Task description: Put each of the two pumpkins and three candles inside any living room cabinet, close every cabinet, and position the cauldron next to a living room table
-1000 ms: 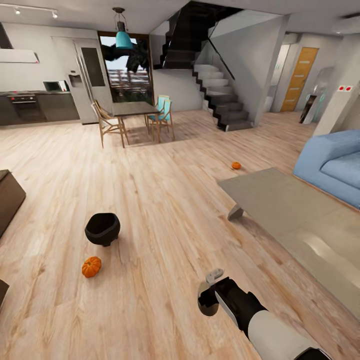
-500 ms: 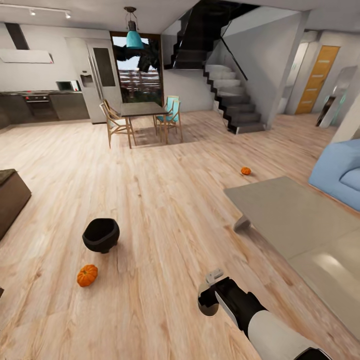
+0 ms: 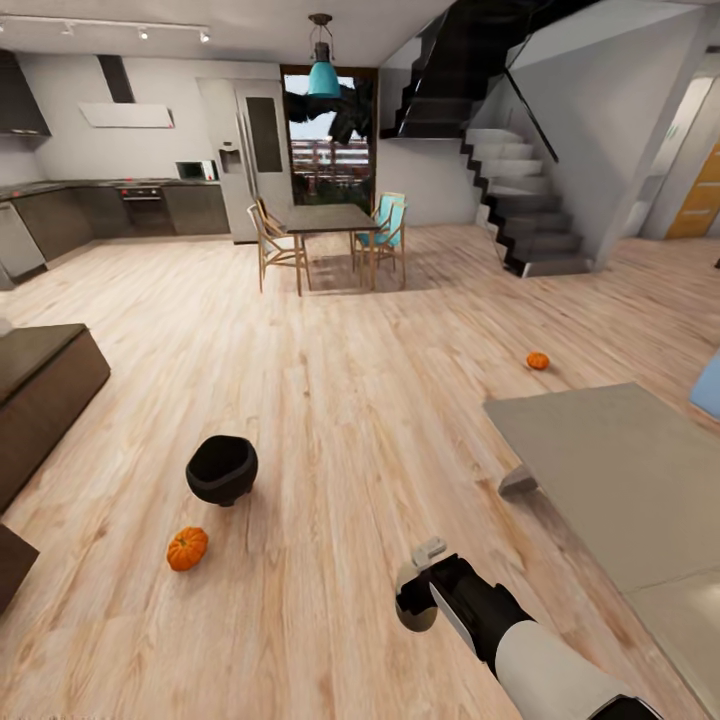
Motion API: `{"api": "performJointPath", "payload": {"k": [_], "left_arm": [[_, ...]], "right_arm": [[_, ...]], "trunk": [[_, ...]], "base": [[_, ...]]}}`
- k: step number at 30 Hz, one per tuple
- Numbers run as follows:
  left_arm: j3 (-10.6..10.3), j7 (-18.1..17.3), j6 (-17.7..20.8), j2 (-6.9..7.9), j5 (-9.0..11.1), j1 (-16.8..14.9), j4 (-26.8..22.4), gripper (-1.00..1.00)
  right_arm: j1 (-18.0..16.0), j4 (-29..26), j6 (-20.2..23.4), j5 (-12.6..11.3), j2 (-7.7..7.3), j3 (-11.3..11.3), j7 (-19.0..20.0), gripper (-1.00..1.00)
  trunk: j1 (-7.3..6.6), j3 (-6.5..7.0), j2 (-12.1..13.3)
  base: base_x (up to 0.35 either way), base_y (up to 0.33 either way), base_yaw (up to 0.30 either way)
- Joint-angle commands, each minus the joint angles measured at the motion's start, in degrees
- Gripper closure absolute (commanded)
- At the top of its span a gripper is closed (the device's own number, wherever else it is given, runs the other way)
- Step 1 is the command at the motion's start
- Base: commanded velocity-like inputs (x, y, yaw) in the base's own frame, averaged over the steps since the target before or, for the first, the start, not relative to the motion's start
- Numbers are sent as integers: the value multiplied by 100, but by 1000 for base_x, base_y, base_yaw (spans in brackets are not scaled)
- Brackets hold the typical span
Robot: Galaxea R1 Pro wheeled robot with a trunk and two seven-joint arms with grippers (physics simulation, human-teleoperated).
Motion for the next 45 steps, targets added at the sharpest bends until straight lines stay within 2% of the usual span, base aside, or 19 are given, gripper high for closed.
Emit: {"api": "performJointPath", "payload": {"k": [1, 45], "left_arm": [[0, 0, 0, 0, 0, 0, -2, -100], [0, 0, 0, 9, 9, 0, -1, -100]], "right_arm": [[-1, -1, 0, -3, 0, 0, 1, 100], [-1, 105, 0, 23, 0, 0, 0, 100]], "trunk": [[0, 0, 0], [0, 0, 0]], "base": [[201, -200, 288], [14, -15, 289]]}}
